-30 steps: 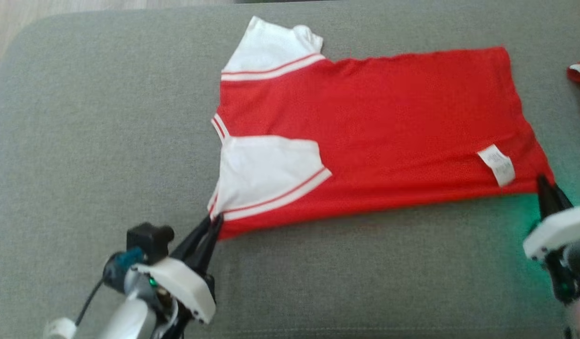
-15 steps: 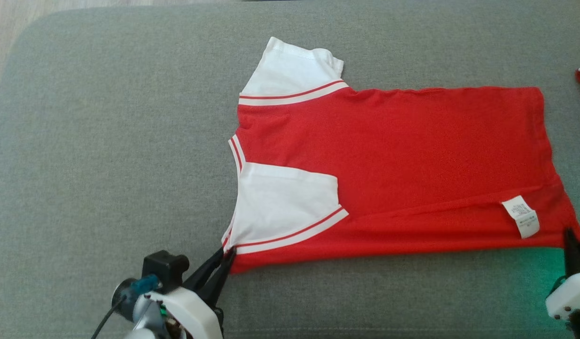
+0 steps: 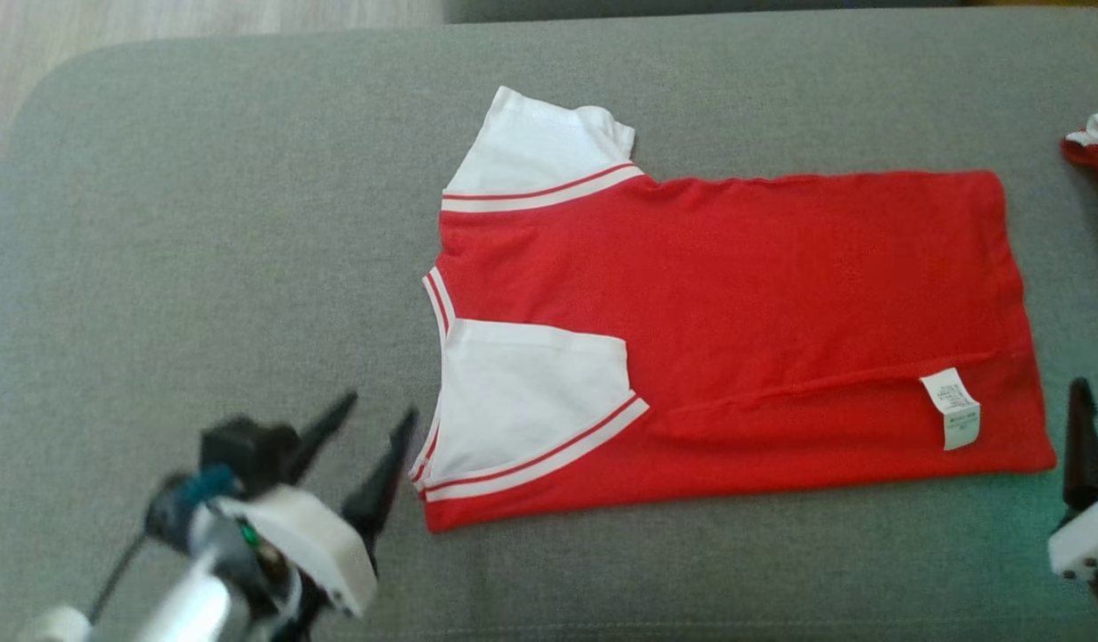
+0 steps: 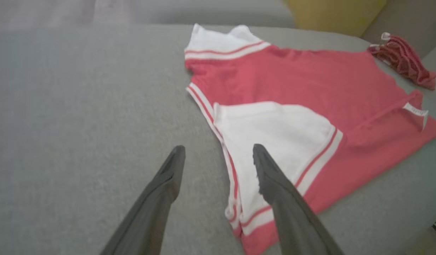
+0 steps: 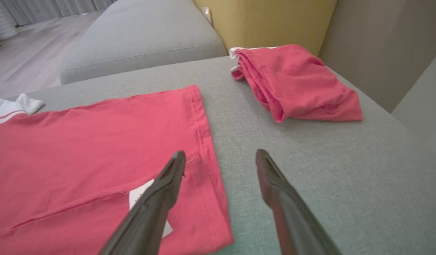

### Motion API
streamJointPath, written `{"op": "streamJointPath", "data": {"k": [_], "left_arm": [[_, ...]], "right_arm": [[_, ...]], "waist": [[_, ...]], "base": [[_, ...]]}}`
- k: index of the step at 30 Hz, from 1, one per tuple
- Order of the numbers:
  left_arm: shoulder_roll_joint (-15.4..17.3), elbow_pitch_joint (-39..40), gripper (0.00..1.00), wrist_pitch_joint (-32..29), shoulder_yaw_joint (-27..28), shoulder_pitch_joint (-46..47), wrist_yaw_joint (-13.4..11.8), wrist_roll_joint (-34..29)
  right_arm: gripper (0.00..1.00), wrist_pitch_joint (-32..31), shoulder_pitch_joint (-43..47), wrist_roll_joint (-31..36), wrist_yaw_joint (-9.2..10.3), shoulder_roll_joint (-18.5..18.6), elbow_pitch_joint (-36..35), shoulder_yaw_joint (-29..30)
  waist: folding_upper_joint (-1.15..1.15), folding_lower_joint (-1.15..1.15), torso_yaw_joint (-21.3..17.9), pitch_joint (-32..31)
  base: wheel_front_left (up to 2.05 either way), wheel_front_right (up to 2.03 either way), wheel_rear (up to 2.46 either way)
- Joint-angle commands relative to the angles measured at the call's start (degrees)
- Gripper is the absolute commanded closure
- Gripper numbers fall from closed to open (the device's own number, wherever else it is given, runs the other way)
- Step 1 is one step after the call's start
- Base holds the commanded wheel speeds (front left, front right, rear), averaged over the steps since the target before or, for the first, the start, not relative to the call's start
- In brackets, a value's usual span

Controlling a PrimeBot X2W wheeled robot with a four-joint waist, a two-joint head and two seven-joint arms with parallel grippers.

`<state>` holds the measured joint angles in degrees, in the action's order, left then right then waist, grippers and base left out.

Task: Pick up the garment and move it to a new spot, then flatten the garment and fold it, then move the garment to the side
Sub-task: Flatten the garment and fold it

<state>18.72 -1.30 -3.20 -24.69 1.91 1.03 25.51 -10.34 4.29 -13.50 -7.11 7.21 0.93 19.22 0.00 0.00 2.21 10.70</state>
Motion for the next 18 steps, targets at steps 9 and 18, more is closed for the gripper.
{"op": "streamJointPath", "data": {"k": [9, 18], "left_arm": [[5.8, 2.4, 0.00, -7.7, 2.8, 25.1, 4.6, -0.3], [5.8, -14.4, 0.00, -14.9, -5.8, 51.3, 6.4, 10.4]], "right_arm": [[0.00, 1.3, -4.7, 3.1, -0.37, -0.9, -3.9, -5.2], [0.00, 5.0, -11.3, 3.3, -0.37, -1.1, -3.6, -10.4]], "waist": [[0.00, 0.00, -2.0, 5.7], [0.00, 0.00, -6.3, 14.2]], "base": [[0.00, 0.00, 0.00], [0.00, 0.00, 0.00]]}}
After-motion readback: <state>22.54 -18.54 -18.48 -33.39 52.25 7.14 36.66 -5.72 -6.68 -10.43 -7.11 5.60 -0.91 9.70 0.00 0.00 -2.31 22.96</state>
